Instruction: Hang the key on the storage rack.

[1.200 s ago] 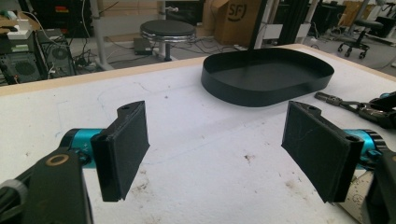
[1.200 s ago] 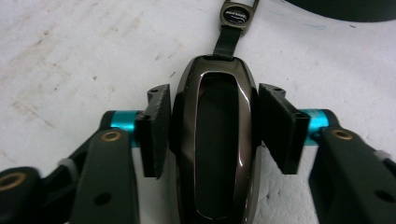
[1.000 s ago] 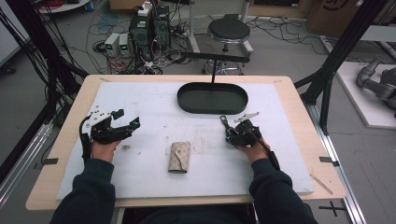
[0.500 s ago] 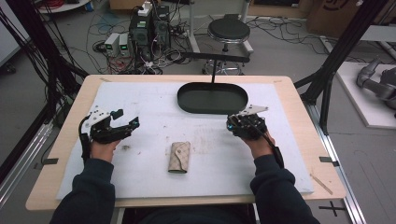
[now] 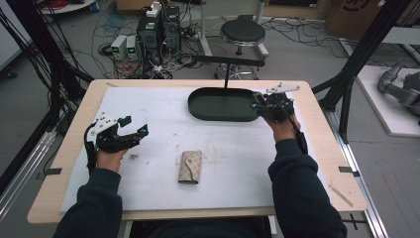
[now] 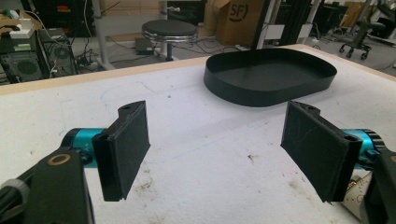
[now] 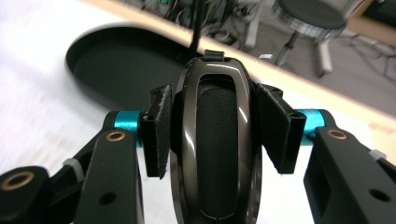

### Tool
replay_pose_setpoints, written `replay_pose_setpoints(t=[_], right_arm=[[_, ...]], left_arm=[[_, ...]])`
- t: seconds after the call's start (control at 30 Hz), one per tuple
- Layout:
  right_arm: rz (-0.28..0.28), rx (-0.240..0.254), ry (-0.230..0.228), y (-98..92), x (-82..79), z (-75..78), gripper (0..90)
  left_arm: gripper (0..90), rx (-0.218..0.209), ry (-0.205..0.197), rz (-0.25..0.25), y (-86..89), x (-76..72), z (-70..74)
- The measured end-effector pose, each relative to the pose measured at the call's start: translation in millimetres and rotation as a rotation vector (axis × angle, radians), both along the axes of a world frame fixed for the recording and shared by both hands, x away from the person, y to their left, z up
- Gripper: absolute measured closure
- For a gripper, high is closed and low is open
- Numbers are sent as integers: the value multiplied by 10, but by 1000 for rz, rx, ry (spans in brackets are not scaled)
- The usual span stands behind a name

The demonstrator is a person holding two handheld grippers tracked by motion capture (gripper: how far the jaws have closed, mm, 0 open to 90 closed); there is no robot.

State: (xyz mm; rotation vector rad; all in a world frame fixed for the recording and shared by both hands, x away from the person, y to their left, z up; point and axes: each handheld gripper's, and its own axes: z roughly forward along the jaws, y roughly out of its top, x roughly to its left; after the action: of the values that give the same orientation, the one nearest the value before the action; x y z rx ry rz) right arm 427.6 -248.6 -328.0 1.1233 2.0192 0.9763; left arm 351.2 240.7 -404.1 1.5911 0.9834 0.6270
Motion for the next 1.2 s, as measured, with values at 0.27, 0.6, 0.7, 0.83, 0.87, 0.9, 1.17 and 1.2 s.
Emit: replay_pose_setpoints(t=[0.27, 0.6, 0.7, 0.83, 0.87, 0.9, 1.17, 1.2], right_arm=[[-59, -7, -88, 45, 319, 390, 498], [-132, -20, -111, 64, 589, 601, 497], [-137, -9, -108, 67, 664, 623, 497], [-165, -23, -111, 61, 722, 638, 497], [-165, -23, -111, 61, 722, 638, 497], [-184, -22, -105, 24, 752, 618, 497], [-234, -16, -35, -132, 795, 392, 496], [-234, -16, -35, -132, 795, 392, 496]], left_arm=[[231, 1, 1, 2, 7, 2, -1], [231, -1, 0, 0, 9, 2, 0], [231, -2, 0, 1, 11, 7, -5], [231, -3, 0, 1, 13, 8, -4], [231, -2, -2, 2, 13, 7, -4], [231, -1, -1, 1, 15, 7, -4], [230, 1, 2, 2, 18, 2, -4], [230, 0, 2, 3, 18, 1, -4]])
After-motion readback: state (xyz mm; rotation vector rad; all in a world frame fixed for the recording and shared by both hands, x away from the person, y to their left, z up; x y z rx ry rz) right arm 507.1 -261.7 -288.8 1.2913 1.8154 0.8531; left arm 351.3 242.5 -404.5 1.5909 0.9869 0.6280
